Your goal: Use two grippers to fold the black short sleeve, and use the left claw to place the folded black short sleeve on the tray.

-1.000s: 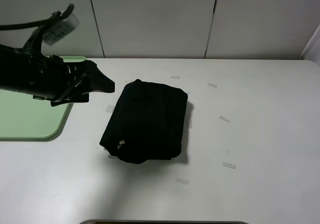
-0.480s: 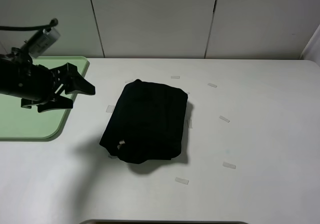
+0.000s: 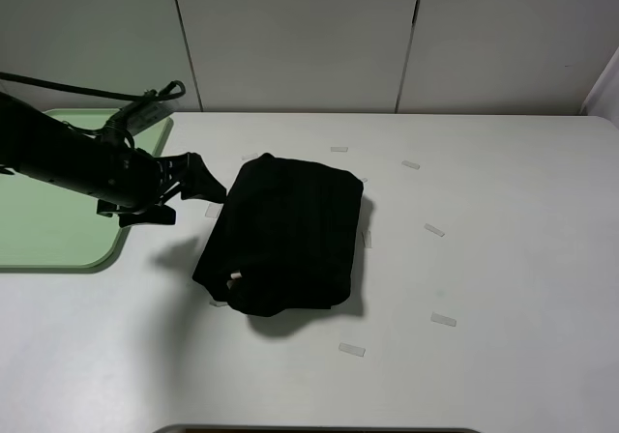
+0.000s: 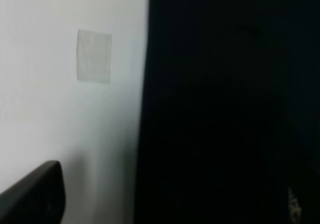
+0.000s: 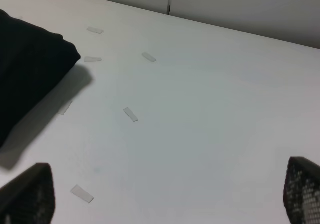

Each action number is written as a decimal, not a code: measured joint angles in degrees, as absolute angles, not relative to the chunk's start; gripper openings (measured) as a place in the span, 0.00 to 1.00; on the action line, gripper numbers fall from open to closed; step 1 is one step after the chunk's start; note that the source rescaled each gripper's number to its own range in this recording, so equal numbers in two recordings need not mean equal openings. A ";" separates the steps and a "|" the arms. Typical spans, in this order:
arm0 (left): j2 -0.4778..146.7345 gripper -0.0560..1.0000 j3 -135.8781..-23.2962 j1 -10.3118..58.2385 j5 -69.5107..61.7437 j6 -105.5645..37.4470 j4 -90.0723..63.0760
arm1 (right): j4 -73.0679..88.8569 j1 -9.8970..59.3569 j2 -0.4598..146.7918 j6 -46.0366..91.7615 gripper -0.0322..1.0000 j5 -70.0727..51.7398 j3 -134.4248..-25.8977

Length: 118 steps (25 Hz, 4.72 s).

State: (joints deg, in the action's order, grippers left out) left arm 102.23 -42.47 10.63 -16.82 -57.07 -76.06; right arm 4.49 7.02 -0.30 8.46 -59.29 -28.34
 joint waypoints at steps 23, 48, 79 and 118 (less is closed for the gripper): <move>110.27 0.88 -48.25 17.24 -14.63 -57.21 -82.29 | 4.49 7.02 -0.30 8.46 1.00 -59.29 -28.34; 115.98 0.18 -55.13 15.63 -19.98 -57.33 -71.88 | 4.49 7.02 -0.30 8.46 1.00 -59.29 -28.34; 116.38 0.17 -80.05 -13.94 -35.65 -42.94 -23.21 | 4.49 7.02 -0.30 8.46 1.00 -59.29 -28.34; 116.22 1.00 -80.15 -20.25 -29.67 -44.22 -33.78 | 4.49 7.02 -0.30 8.46 1.00 -59.29 -28.34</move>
